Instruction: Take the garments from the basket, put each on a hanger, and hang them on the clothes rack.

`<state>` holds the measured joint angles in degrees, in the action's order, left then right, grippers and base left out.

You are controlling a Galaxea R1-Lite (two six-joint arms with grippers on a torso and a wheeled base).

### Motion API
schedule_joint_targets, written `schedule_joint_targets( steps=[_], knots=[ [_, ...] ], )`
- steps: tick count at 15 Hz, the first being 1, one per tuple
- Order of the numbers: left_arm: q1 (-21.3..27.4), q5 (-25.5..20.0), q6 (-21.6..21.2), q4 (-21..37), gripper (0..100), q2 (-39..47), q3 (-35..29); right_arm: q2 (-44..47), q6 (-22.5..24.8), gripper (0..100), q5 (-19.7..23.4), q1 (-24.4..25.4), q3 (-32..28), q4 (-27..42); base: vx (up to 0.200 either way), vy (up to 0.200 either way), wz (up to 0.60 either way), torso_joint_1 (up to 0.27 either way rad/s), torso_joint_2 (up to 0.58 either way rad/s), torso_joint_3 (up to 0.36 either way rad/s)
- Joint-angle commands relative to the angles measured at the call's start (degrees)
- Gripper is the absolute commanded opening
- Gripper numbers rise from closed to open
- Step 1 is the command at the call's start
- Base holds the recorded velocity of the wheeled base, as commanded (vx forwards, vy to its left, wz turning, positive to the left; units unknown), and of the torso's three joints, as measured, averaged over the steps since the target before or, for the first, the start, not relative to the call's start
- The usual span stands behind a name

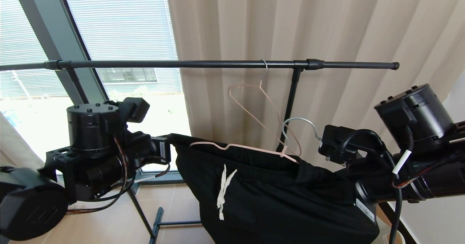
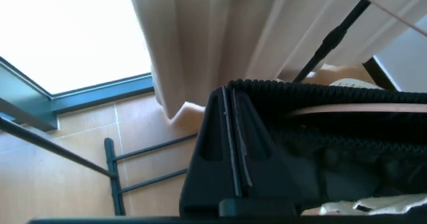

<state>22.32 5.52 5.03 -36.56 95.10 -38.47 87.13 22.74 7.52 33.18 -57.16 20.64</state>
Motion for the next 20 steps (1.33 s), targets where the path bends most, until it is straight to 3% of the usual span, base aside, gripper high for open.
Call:
schedule_joint_targets(
  steps=[1, 2, 6, 11, 20],
  knots=[
    [0.2, 0.0, -1.4, 6.8, 0, -2.5, -6.3, 0.7, 0.0, 0, 0.0, 0.0, 0.0, 0.0, 0.000, 0.000, 0.00, 0.000, 0.00, 0.000],
    [1.2, 0.1, -3.3, 13.6, 0, -2.9, -10.6, 0.8, 0.0, 0, 0.0, 0.1, 0.0, 0.0, 0.000, 0.000, 0.00, 0.000, 0.00, 0.000],
    [5.4, 0.5, -5.7, 28.5, 0, -3.1, -20.4, 1.0, 0.0, 0, 0.0, 0.1, -0.1, -0.1, 0.000, 0.000, 0.00, 0.000, 0.00, 0.000],
    [10.1, 0.6, -6.0, 41.7, 0, -4.9, -28.9, 2.3, 0.0, 0, -0.1, 0.1, 0.1, -1.6, 0.000, 0.000, 0.00, 0.000, 0.00, 0.000],
    [15.9, -0.3, -6.8, 42.9, 0, -7.6, -30.5, 3.4, -0.1, 0, -1.3, 0.1, 2.1, -6.0, 0.000, 0.000, 0.00, 0.000, 0.00, 0.000]
  ],
)
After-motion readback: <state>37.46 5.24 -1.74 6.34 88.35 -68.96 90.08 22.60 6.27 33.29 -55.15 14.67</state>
